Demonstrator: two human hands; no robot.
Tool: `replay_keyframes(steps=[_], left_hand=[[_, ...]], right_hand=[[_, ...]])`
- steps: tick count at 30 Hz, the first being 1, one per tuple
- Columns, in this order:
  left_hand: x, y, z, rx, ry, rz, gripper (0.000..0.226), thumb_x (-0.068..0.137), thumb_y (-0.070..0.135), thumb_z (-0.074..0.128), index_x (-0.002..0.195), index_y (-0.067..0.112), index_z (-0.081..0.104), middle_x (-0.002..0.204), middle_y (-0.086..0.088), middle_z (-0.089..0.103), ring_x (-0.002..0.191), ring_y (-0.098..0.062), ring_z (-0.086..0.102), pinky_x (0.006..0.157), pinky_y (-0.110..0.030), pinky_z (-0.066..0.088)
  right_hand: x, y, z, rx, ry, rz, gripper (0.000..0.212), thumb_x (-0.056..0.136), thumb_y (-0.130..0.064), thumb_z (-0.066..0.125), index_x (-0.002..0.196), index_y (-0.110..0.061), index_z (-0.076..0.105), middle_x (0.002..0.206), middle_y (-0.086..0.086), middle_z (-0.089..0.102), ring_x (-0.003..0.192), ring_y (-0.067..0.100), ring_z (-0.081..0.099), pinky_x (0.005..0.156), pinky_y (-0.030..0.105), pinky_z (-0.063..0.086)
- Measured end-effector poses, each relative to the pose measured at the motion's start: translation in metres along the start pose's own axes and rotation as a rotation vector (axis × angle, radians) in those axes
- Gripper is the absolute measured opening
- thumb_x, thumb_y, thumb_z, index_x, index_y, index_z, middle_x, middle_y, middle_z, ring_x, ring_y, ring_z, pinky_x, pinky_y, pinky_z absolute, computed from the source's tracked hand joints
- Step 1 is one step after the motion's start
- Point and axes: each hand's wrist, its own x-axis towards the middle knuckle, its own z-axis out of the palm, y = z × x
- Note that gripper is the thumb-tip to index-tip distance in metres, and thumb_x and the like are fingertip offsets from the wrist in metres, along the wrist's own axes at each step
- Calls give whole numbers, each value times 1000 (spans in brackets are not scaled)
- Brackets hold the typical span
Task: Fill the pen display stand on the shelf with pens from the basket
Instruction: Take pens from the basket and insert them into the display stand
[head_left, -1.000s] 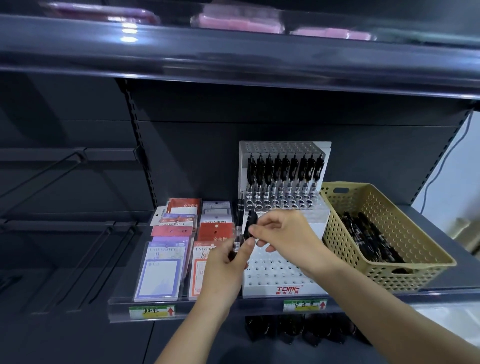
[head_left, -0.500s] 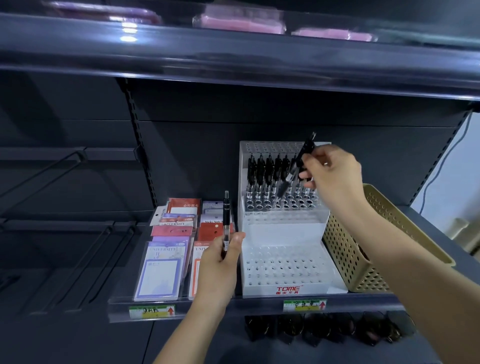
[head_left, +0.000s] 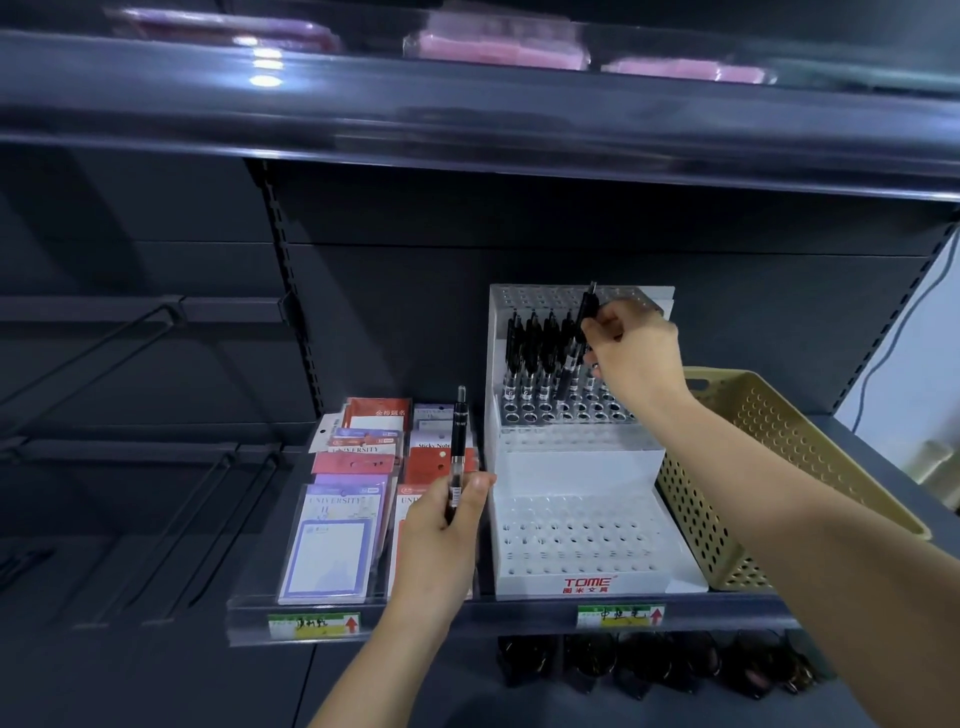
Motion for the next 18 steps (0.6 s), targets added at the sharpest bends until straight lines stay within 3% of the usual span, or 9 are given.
replay_keyframes(steps=[3, 7, 10, 14, 16, 18], left_hand=[[0, -1, 0, 5, -11, -3, 16, 93, 34, 50, 95, 29, 65, 88, 16, 62, 78, 6, 53, 60, 4, 36], [0, -2, 2, 2, -23, 5, 15, 94, 31, 49, 90, 29, 64, 81, 4, 59, 70, -7, 48, 57, 0, 36], [0, -3, 2, 13, -21, 7, 17, 95, 30, 49, 91, 25, 65, 80, 5, 59, 69, -7, 48, 56, 1, 35], [-1, 1, 2, 14, -33, 2, 24, 95, 35, 44, 96, 23, 65, 90, 20, 61, 86, 10, 52, 65, 4, 36], [-3, 3, 3, -6, -31, -1, 32, 95, 39, 37, 97, 23, 65, 95, 17, 60, 96, 2, 53, 77, -5, 37], [-6, 5, 4, -25, -30, -21, 41, 96, 43, 30, 99, 24, 66, 108, 2, 58, 103, -14, 53, 86, -22, 39]], right_hand=[[2, 2, 5, -60, -92, 17, 18, 94, -23, 55, 95, -6, 62, 80, 14, 68, 70, 30, 65, 62, 32, 53], [2, 8, 12, -123, -163, 24, 16, 93, -23, 56, 92, -8, 62, 79, 16, 68, 72, 29, 66, 57, 26, 48], [2, 11, 12, -119, -180, 55, 19, 93, -23, 56, 92, -5, 62, 81, 17, 68, 75, 31, 67, 64, 34, 56], [1, 14, 13, -92, -180, 88, 18, 94, -24, 55, 93, -7, 62, 82, 18, 68, 75, 33, 66, 70, 42, 57], [1, 14, 13, -96, -181, 88, 17, 94, -24, 55, 91, -8, 61, 82, 18, 67, 75, 33, 66, 69, 42, 57], [2, 14, 13, -76, -183, 101, 16, 93, -23, 55, 90, -9, 60, 82, 18, 67, 75, 33, 67, 68, 41, 58]])
